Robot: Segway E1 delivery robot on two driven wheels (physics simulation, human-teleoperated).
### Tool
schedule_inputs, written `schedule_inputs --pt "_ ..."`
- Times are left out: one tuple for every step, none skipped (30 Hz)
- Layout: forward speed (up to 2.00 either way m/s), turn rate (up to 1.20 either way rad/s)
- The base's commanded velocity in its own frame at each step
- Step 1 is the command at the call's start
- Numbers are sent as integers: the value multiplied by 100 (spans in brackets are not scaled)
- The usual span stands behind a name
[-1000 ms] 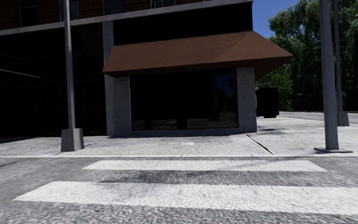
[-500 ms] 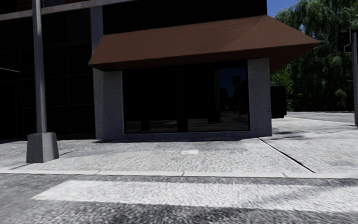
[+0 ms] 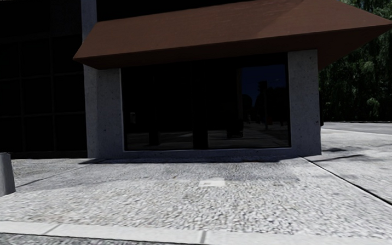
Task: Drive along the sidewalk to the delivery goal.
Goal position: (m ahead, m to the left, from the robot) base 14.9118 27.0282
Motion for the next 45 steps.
schedule_inputs --pt "200 12" --pt "200 19" --pt "200 29" --pt "200 29" --pt "195 33" --pt "183 36" --pt "171 40" --pt "171 40" --pt "166 42" --pt "161 43" --pt "155 44" --pt "150 46" --pt "150 46" --pt "143 47" --pt "141 48" --pt "140 48" --pt "139 48" --pt "139 48" --pt "139 48" --pt "138 54" --pt "137 58" --pt "137 58" --pt "135 59" --pt "135 59" --pt "134 59" --pt "133 59" --pt "133 59" --pt "133 59" --pt "133 59" --pt "132 59" --pt "131 59" --pt "131 59" --pt "131 59" --pt "131 59" --pt "131 59" --pt "131 59" --pt "131 59" --pt "131 59" --pt "131 59" --pt "131 59" --pt "131 59" --pt "131 59" --pt "131 59" --pt "131 59" --pt "131 56"
